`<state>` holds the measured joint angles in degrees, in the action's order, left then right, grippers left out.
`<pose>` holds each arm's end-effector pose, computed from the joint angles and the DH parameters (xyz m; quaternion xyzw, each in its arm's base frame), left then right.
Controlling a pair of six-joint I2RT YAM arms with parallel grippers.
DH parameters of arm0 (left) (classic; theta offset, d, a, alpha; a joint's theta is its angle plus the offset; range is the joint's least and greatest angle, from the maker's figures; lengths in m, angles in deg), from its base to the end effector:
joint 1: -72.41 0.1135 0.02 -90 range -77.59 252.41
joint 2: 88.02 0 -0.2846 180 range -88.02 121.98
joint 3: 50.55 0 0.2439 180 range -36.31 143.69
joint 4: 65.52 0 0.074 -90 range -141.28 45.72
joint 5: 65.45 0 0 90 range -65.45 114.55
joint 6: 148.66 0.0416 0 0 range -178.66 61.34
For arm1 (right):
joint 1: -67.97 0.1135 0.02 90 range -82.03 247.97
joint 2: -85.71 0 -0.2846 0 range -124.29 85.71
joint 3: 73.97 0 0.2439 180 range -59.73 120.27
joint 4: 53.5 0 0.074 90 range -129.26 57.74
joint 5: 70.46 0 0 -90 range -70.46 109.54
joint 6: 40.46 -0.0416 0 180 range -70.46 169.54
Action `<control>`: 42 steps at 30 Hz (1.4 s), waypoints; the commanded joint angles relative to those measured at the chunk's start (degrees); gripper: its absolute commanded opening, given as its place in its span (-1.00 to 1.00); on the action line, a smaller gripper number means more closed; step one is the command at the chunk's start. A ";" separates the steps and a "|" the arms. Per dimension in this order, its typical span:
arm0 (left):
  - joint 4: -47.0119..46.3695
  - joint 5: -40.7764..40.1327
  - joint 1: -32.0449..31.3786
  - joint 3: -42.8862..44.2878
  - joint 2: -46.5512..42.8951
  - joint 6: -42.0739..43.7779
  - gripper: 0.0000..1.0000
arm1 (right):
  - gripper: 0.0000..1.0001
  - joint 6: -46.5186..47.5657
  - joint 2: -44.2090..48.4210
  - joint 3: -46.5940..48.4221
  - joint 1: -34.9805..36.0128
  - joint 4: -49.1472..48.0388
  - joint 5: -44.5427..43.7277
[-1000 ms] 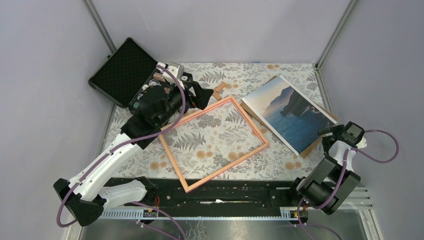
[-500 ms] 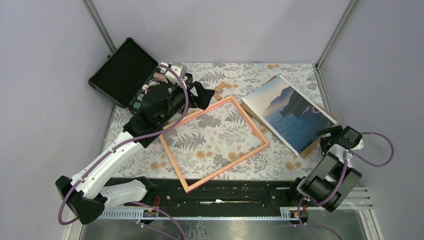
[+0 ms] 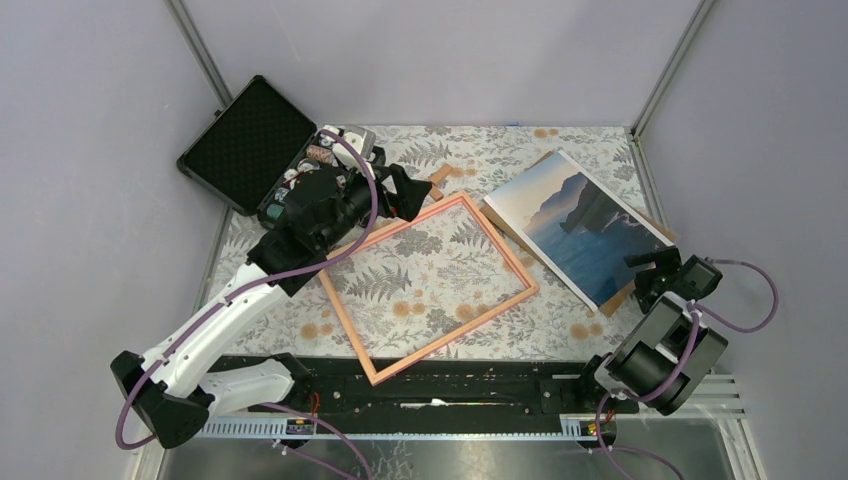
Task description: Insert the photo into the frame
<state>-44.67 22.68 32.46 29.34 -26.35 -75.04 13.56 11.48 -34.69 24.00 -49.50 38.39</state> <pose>0.1788 -0.1480 0.4350 0.1366 0.7101 -0.3156 0.6144 0.1754 -0.1505 0.1764 0.5178 0.7275 0.1178 0.4344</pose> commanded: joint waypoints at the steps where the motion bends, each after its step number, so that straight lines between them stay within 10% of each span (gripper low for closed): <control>1: -2.01 0.86 -0.30 2.31 -1.15 -0.47 0.97 | 0.84 -0.63 2.32 -2.83 -0.16 -0.49 5.61; 26: -2.31 3.00 -0.58 2.28 -0.35 -2.14 0.97 | 0.73 -4.77 14.18 -4.24 -0.16 2.31 18.67; 42: -2.30 4.37 -0.54 2.38 0.51 -2.90 0.98 | 0.72 -32.38 21.57 -12.01 -0.16 -19.45 21.06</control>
<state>-44.73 25.72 32.05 29.34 -26.28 -77.11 -9.55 33.92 -45.51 24.02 -57.81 56.80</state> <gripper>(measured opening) 0.988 0.868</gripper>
